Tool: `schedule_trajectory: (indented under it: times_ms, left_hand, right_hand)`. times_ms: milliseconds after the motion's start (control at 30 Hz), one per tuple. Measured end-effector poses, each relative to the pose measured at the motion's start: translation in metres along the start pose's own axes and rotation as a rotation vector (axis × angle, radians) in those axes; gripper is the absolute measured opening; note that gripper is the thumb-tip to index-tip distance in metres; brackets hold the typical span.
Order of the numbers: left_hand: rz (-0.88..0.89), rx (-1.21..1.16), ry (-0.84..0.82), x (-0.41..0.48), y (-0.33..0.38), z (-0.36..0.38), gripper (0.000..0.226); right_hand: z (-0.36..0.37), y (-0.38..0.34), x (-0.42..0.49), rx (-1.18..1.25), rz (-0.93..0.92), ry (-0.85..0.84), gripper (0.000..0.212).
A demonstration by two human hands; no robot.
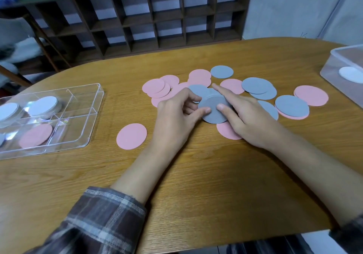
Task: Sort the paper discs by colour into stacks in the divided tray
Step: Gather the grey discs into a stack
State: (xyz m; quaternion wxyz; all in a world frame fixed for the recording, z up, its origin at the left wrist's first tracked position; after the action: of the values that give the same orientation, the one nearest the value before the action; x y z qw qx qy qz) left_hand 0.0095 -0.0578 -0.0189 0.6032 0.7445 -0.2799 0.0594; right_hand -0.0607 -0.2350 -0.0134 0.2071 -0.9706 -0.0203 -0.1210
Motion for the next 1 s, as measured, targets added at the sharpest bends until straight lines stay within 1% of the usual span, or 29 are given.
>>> schedule_trajectory:
  times_ms: [167,300,400,467,567,633,700,833,933,1000]
  left_hand:
    - [0.06,0.064,-0.053,0.001,-0.001,0.001,0.026]
    - [0.145,0.265,-0.073,0.007,-0.01,-0.001,0.029]
    - [0.17,0.342,-0.121,0.015,-0.015,0.001,0.033]
    - [0.168,0.386,-0.143,0.022,-0.018,0.003,0.038]
    - [0.103,0.464,-0.212,0.032,-0.024,0.008,0.055]
    - [0.067,0.489,-0.267,0.036,-0.027,0.01,0.06]
    - [0.055,0.491,-0.292,0.036,-0.027,0.01,0.056]
    - [0.07,0.492,-0.26,0.034,-0.023,0.007,0.046]
    - [0.127,0.473,-0.267,0.03,-0.018,0.005,0.028]
    - [0.165,0.446,-0.266,0.025,-0.014,0.002,0.025]
  right_hand:
    - [-0.004,0.005,0.001,0.002,-0.005,0.07,0.031]
    - [-0.013,0.021,0.006,0.049,0.078,0.166,0.027]
    - [-0.018,0.033,0.007,0.041,0.143,0.199,0.026]
    - [-0.02,0.039,0.008,0.047,0.185,0.217,0.025]
    - [-0.019,0.042,0.008,0.047,0.226,0.22,0.025]
    - [-0.017,0.041,0.009,0.039,0.228,0.216,0.025]
    - [-0.017,0.04,0.009,0.033,0.228,0.218,0.024]
    - [-0.018,0.039,0.009,0.038,0.226,0.221,0.025]
    - [-0.018,0.039,0.009,0.035,0.218,0.224,0.025]
    - [-0.018,0.039,0.009,0.039,0.217,0.223,0.027]
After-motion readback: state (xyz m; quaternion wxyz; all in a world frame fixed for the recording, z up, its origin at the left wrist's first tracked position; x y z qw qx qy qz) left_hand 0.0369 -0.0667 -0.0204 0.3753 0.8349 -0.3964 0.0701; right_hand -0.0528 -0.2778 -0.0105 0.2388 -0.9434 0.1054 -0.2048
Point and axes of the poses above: each hand's wrist, its own x-axis towards the middle knuckle, its own z-axis out of the palm, y = z × x, the point moved 3 cm from there along x, towards the middle knuckle, and after that the axes turned 12 degrees about -x, right-handed, at the moved point
